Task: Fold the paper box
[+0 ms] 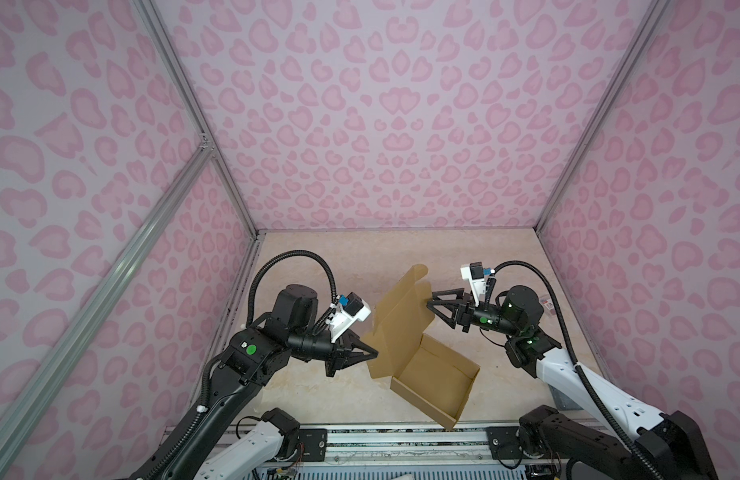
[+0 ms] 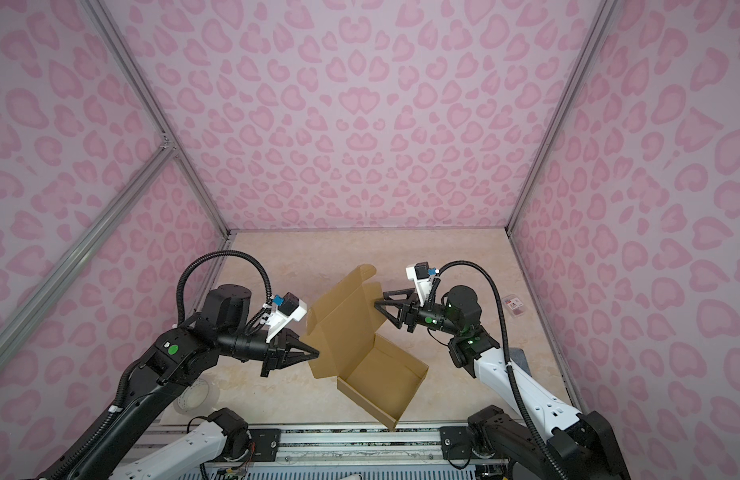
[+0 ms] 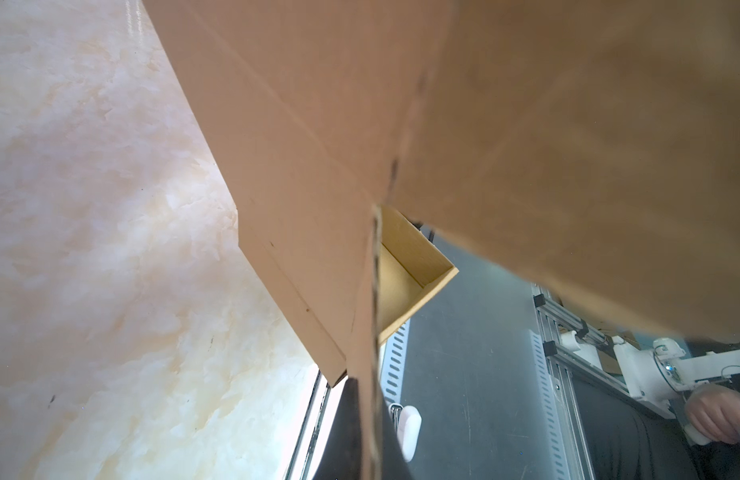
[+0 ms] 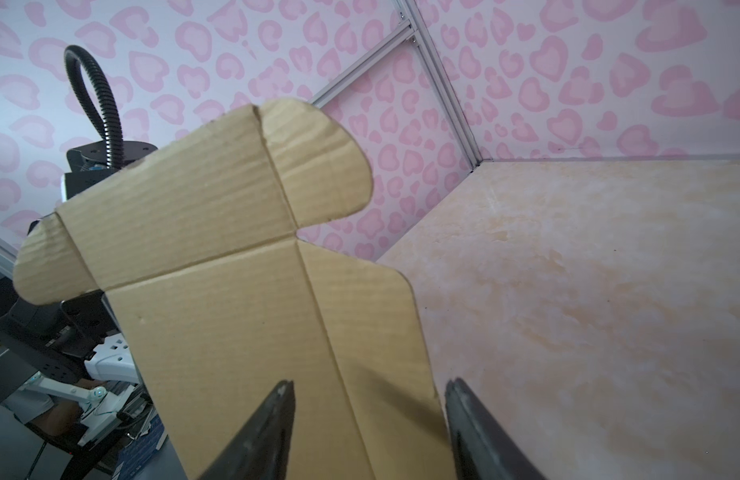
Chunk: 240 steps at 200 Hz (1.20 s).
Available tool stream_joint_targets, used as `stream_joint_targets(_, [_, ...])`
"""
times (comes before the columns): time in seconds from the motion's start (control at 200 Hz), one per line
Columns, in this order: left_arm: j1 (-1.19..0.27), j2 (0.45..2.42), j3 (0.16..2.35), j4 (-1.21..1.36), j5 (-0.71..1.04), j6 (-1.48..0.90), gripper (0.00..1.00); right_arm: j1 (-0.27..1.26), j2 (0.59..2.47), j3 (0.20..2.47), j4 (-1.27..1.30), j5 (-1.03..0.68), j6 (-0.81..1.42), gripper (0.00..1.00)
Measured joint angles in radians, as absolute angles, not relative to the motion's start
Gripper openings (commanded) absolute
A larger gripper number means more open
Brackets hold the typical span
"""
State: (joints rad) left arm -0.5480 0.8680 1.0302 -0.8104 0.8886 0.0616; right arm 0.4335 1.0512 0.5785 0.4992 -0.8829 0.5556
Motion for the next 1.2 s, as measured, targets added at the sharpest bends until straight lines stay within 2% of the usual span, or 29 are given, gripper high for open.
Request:
stream_joint_targets(0.17, [-0.556,0.865,1.025,-0.815,0.873,0.073,0.04,0.451,1.044,0.579,0.430,-0.862,0.501,0.49])
stream_joint_targets(0.305, [-0.561,0.863,1.025,-0.815,0.872,0.080,0.04,0.452,1.045,0.581,0.390,-0.823,0.466,0.51])
stream_joint_targets(0.43, [-0.569,0.849,1.023,-0.815,0.874,0.082,0.04,0.449,1.053,0.593,0.373,-0.785,0.446,0.56])
stream_joint_targets(0.535, [-0.574,0.841,1.017,-0.816,0.875,0.084,0.04,0.444,1.077,0.596,0.385,-0.779,0.442,0.56])
stream_joint_targets(0.98, [-0.585,0.839,1.011,-0.821,0.868,0.098,0.04,0.472,1.083,0.558,0.533,-0.882,0.501,0.47])
stream_joint_targets(1.2, [-0.589,0.823,1.004,-0.822,0.867,0.098,0.04,0.472,1.086,0.558,0.532,-0.883,0.493,0.31])
